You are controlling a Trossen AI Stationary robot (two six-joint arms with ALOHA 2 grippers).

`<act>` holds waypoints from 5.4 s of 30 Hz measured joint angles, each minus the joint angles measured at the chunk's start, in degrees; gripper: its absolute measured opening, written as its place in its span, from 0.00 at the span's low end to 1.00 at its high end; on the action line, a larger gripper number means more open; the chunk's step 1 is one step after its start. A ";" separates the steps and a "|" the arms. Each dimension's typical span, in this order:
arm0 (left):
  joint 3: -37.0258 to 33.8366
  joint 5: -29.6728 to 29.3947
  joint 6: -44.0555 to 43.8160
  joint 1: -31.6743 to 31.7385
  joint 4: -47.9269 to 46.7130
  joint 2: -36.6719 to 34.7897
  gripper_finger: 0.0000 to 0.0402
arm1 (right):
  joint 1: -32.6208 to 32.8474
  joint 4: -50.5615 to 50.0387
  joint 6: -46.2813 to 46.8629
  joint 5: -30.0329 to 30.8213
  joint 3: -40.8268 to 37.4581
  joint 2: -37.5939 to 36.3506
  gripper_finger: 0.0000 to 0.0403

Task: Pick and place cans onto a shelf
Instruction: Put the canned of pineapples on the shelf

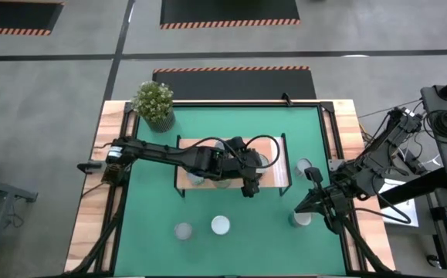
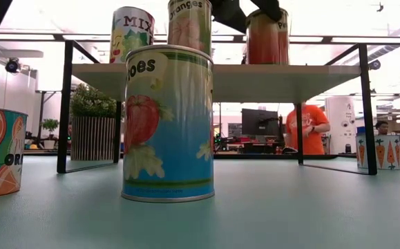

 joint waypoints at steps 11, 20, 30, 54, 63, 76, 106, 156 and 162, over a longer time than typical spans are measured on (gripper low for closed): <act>6.99 -0.15 2.15 -1.33 -6.92 -0.20 0.85 | 0.00 0.00 0.37 0.55 0.00 0.04 0.02; 10.09 -21.98 9.21 -12.18 -11.80 -2.68 0.85 | -0.02 -0.06 3.74 10.80 0.00 0.20 0.02; -10.53 -38.95 -3.70 -19.88 -16.83 -14.57 0.85 | -0.30 -0.43 11.09 20.22 -0.02 0.93 0.02; -53.58 -47.79 -8.83 -26.08 12.26 -52.59 0.84 | -12.37 -29.80 42.38 23.40 8.20 3.32 0.02; -59.32 -47.65 -10.37 -26.23 12.35 -56.48 0.75 | -13.42 -39.43 46.63 15.33 14.80 13.66 0.02; -58.01 -48.13 -9.45 -26.23 12.91 -56.81 0.34 | -20.09 -41.92 44.32 12.49 20.81 25.01 0.02; -58.01 -48.06 -7.02 -26.23 12.93 -56.26 0.00 | -29.41 -36.40 37.04 6.43 22.70 33.62 0.02; -58.01 -48.04 -6.98 -26.23 12.91 -56.26 0.00 | -43.02 -24.72 22.23 6.38 23.26 34.67 0.02; -58.01 -48.04 -6.80 -26.23 12.87 -56.26 0.00 | -44.63 -25.17 21.77 6.40 23.23 34.67 0.02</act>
